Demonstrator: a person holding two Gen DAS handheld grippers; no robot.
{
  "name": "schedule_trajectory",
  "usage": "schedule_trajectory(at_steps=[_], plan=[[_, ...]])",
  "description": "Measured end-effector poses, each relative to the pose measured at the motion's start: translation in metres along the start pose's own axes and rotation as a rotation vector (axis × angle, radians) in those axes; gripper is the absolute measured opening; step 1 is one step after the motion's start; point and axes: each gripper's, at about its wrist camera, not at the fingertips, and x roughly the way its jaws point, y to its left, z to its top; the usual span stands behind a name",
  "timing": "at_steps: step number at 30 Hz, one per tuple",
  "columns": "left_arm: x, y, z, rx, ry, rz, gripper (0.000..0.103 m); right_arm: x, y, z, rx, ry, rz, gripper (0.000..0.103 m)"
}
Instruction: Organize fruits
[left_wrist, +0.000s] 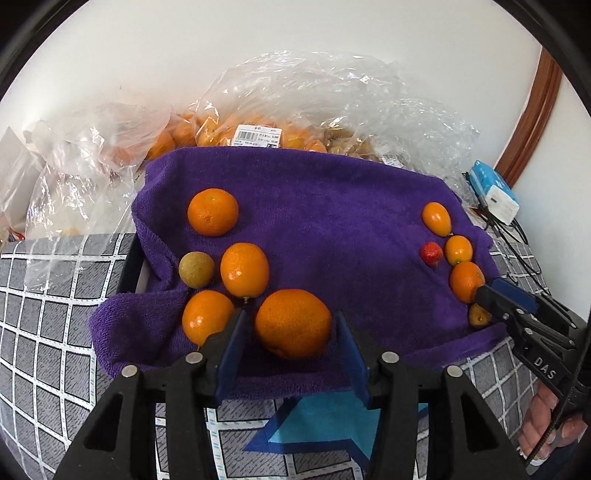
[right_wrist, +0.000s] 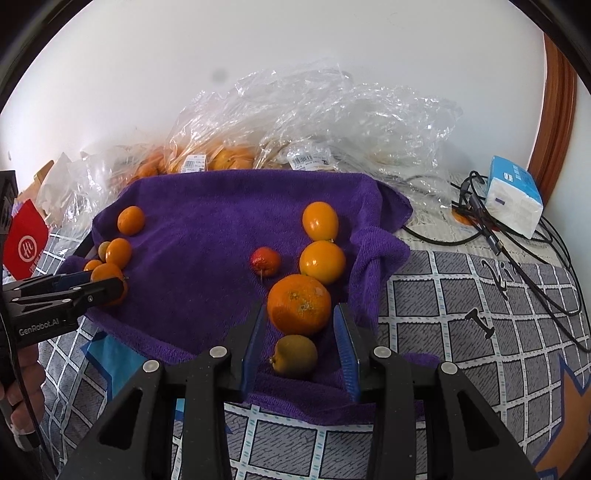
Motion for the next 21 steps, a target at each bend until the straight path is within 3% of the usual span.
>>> schedule_trajectory(at_steps=[6,14,21], plan=[[-0.022,-0.004,-0.002,0.016,-0.026,-0.004,0.057,-0.012,0.002,-0.002,0.017,0.01,-0.017,0.038],[-0.075,-0.006,-0.021,-0.006,-0.083,0.02,0.061,-0.083,0.009,-0.011,0.048,-0.059,-0.055,0.044],[-0.129,-0.02,-0.05,0.032,-0.143,0.051,0.067,-0.143,0.015,-0.028,0.055,-0.074,-0.092,0.046]])
